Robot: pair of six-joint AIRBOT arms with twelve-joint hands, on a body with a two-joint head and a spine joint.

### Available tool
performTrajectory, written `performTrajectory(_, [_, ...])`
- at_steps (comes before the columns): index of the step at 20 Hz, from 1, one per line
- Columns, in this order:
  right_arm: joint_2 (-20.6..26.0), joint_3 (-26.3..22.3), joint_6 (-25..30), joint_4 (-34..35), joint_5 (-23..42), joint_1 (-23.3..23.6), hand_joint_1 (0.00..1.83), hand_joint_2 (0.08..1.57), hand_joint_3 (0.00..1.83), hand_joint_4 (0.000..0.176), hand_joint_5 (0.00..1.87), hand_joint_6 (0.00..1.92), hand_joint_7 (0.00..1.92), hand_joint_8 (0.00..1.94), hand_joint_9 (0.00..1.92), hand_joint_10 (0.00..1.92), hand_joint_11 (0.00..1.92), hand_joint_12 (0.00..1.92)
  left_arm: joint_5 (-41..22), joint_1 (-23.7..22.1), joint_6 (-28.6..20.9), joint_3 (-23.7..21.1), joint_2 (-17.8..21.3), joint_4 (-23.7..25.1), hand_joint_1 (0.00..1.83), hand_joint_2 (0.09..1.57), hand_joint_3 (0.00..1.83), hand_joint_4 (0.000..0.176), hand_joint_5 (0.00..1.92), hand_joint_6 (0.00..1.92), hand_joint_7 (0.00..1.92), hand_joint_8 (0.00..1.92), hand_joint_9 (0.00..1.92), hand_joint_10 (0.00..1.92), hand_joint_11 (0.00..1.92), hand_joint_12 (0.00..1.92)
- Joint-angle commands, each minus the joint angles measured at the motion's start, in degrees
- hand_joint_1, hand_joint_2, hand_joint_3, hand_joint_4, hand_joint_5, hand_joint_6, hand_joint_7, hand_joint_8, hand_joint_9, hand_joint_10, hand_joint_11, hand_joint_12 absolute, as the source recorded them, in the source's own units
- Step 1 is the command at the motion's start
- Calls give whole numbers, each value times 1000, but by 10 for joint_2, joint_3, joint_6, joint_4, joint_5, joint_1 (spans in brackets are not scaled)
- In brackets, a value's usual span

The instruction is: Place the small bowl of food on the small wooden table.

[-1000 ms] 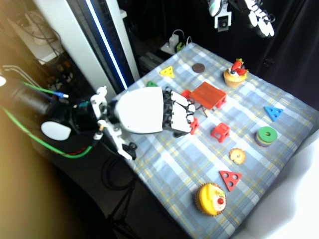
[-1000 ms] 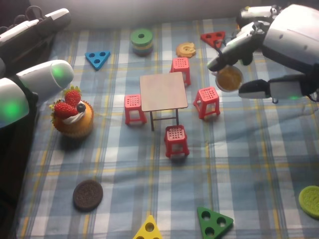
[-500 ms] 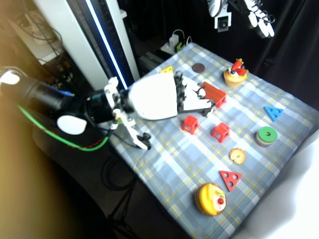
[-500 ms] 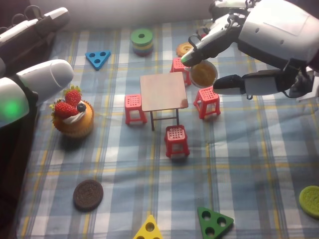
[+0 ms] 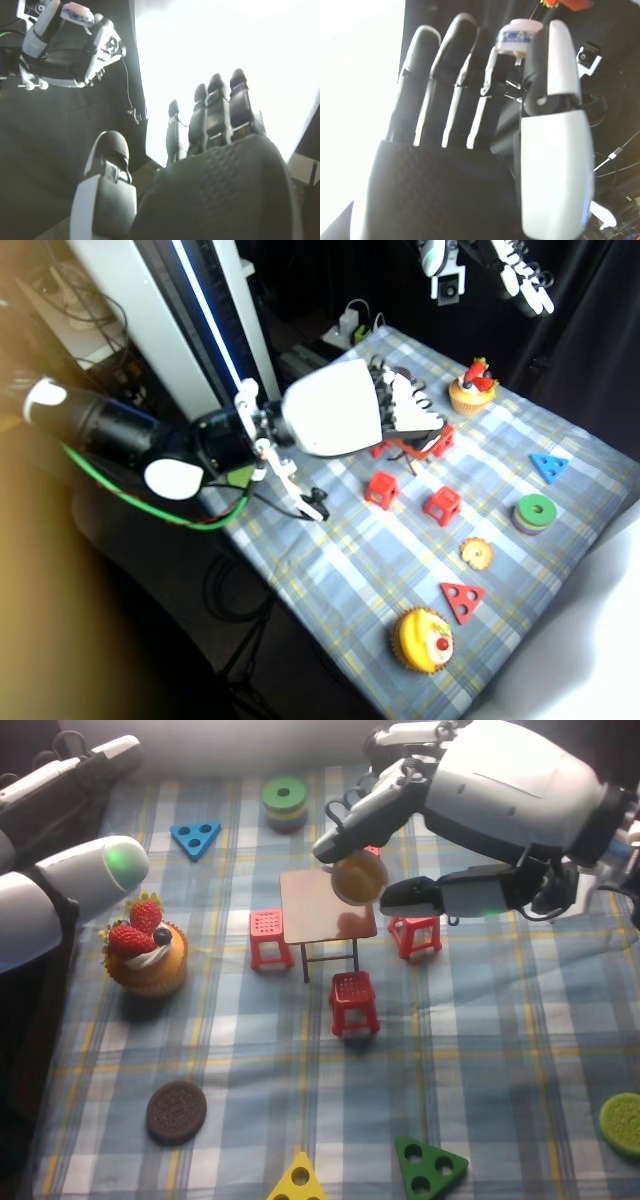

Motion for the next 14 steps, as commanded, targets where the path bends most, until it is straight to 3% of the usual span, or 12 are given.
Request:
performTrajectory(1, [-1,2,4,14,62,10,1290,1018,0,0,1349,79,1209,823,1160,1006,925,1602,-67,-8,-5,3,0,6,151,1191,2,176,209,1,176,0,225,3,31,97])
performTrajectory(2, [-5,3,4,12,58,12,1295,1015,1,0,1333,104,1233,796,1180,1073,987,1615,-67,-8,-5,3,0,6,156,1194,2,173,206,0,170,0,192,0,22,97])
performTrajectory(3, [-9,6,5,10,54,14,1291,1027,0,0,1345,79,1170,926,1102,1185,831,1761,-67,-8,-5,3,0,6,144,1199,4,172,194,0,156,0,171,0,16,101])
performTrajectory(4, [-12,8,6,8,51,16,1283,1014,0,0,1363,99,1201,836,1079,1131,816,1699,-66,-8,-5,3,0,6,160,1196,1,175,192,0,145,0,157,0,5,102])
performTrajectory(5, [-16,11,8,6,45,18,1215,997,0,0,1330,314,1255,655,1151,1207,950,1729,-66,-9,-5,3,0,6,149,1204,2,176,160,0,121,0,131,0,0,71])
performTrajectory(6, [-18,12,8,4,42,19,1199,1004,0,0,1268,467,1271,722,1168,1343,987,1786,-66,-9,-5,3,-1,6,134,1206,2,176,147,0,118,0,119,0,0,62])
performTrajectory(9, [-24,16,8,0,34,23,1180,1034,1,0,1170,654,1228,580,1068,1273,827,1758,-64,-10,-5,4,-2,6,122,1210,2,176,145,6,112,0,92,0,0,32])
performTrajectory(10, [-25,17,8,-1,31,24,1267,1032,0,0,1244,353,1174,868,1051,1259,838,1731,-64,-10,-5,5,-2,6,124,1206,0,176,156,10,110,0,93,1,2,33])
performTrajectory(11, [-26,18,8,-3,29,25,1279,1035,0,0,1302,210,1129,970,980,1236,745,1714,-64,-11,-5,5,-2,6,106,1207,0,176,158,9,88,0,83,0,0,33])
performTrajectory(12, [-28,20,8,-3,25,26,1278,1032,0,0,1326,175,1129,957,968,1174,726,1662,-64,-11,-5,5,-2,6,114,1204,0,176,173,12,98,5,99,6,12,41])
performTrajectory(13, [-29,21,8,-3,23,27,1270,1023,0,0,1279,312,1191,794,1051,963,790,1516,-64,-11,-5,5,-2,7,127,1203,0,173,174,9,103,6,99,6,3,39])
performTrajectory(14, [-30,22,8,-3,21,28,1283,1022,0,0,1273,291,1201,820,1127,1009,910,1566,-64,-11,-5,5,-2,7,144,1198,0,171,191,13,111,7,104,6,9,44])
